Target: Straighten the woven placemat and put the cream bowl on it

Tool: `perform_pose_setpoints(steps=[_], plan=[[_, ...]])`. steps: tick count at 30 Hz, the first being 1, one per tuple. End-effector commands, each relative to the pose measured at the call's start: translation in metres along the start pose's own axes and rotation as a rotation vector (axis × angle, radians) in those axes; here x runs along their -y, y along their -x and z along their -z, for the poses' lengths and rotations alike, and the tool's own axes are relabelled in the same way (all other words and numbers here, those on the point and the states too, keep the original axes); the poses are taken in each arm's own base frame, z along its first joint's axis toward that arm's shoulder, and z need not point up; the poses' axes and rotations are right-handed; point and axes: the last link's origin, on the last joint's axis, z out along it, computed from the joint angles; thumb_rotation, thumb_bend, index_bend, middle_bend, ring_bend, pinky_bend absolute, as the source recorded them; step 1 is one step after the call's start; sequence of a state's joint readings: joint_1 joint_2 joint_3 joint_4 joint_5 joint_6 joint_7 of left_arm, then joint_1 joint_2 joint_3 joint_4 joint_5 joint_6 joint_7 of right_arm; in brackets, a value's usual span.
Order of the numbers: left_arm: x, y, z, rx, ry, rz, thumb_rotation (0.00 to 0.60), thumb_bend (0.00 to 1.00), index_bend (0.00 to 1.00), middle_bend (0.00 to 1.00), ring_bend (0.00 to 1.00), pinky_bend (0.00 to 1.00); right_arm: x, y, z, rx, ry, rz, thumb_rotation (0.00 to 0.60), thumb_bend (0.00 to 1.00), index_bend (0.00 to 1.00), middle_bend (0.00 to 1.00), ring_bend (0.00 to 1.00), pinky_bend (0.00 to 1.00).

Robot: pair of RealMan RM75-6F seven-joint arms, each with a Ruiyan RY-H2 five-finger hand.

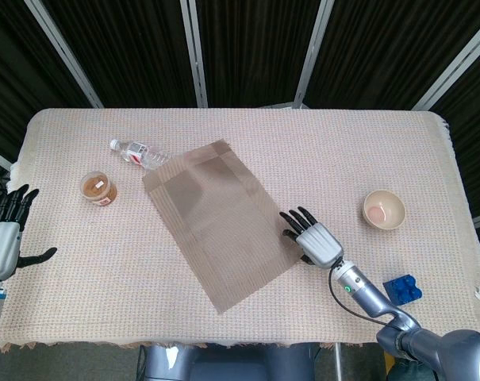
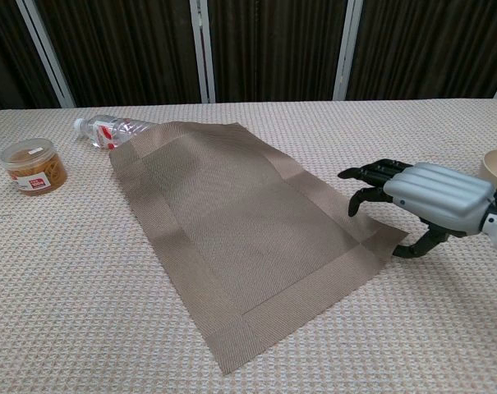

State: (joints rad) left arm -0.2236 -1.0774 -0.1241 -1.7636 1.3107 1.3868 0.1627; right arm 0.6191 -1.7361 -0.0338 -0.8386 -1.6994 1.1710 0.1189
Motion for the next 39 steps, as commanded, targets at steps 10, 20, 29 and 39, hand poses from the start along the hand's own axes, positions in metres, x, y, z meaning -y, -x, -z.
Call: perform_pose_setpoints(steps=[10, 20, 29, 39], plan=[[-0.001, 0.001, 0.0, 0.005, 0.004, 0.002, 0.6, 0.0, 0.0, 0.0, 0.0, 0.0, 0.002, 0.002, 0.0, -0.007, -0.009, -0.036, 0.6, 0.41, 0.53, 0.0, 0.0, 0.0], [-0.001, 0.0, 0.001, 0.005, 0.004, 0.006, 0.6, 0.0, 0.0, 0.0, 0.0, 0.0, 0.008, 0.0, 0.001, -0.016, -0.013, -0.073, 0.6, 0.47, 0.62, 0.05, 0.0, 0.0], [-0.003, -0.001, 0.005, 0.005, 0.014, 0.015, 0.6, 0.0, 0.0, 0.0, 0.0, 0.0, 0.01, -0.01, 0.033, -0.051, -0.074, -0.071, 0.6, 0.47, 0.64, 0.06, 0.0, 0.0], [-0.006, -0.003, 0.012, 0.01, 0.037, 0.028, 0.6, 0.0, 0.0, 0.0, 0.0, 0.0, -0.032, -0.042, 0.112, -0.065, -0.155, 0.204, 0.6, 0.47, 0.64, 0.06, 0.0, 0.0]])
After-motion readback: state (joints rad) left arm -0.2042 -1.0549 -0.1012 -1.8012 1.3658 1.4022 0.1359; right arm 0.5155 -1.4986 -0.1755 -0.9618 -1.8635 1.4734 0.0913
